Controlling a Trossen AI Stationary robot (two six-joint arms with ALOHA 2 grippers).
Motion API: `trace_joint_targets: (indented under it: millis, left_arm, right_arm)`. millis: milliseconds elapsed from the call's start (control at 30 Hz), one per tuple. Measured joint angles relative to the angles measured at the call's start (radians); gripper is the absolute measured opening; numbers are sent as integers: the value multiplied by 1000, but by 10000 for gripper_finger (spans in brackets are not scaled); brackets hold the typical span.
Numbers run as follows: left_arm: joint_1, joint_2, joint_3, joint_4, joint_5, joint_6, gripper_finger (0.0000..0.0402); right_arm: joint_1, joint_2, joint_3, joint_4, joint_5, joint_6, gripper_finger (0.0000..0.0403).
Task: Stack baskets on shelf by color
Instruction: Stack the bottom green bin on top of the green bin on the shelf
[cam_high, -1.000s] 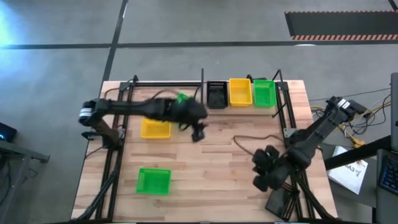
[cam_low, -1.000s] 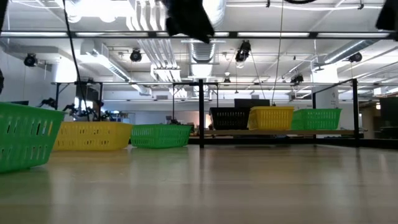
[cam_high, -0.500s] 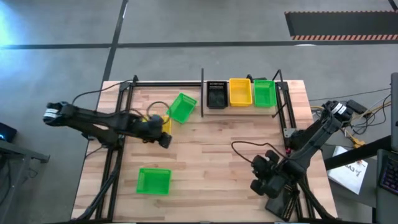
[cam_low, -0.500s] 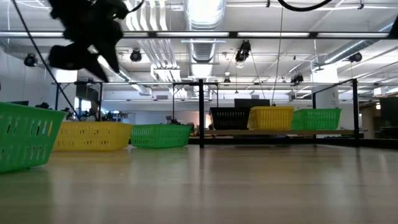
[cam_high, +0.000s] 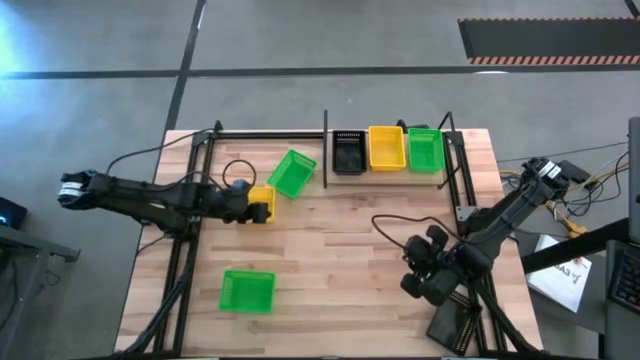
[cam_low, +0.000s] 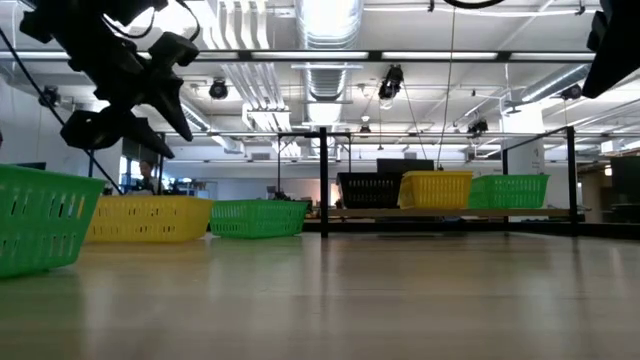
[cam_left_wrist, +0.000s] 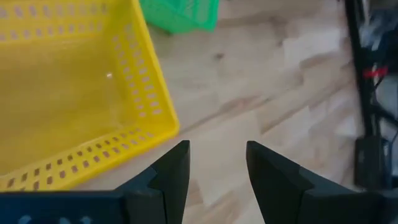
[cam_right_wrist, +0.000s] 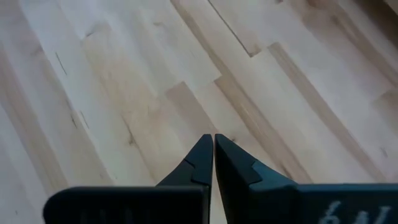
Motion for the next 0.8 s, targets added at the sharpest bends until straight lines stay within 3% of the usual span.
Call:
trace_joint_targets:
  millis: [133, 267, 567, 667, 800]
  left_arm:
    - [-20, 29, 58, -27, 185, 124, 141]
    - [-145, 84, 154, -129, 292, 201, 132]
    - [-514, 284, 255, -240, 299, 504, 118]
    - [-557, 359, 253, -248, 274, 606, 118]
    - [-554, 438, 274, -252, 245, 606, 118]
  right_arm:
    - [-3, -4, 0, -1, 0, -24, 8]
    - [-3, -5, 0, -25, -1, -36, 8]
    - [-3, -5, -9, -41, 2, -37, 8]
    - [-3, -5, -14, -42, 22, -36, 9]
    - [-3, -5, -15, -43, 24, -36, 9]
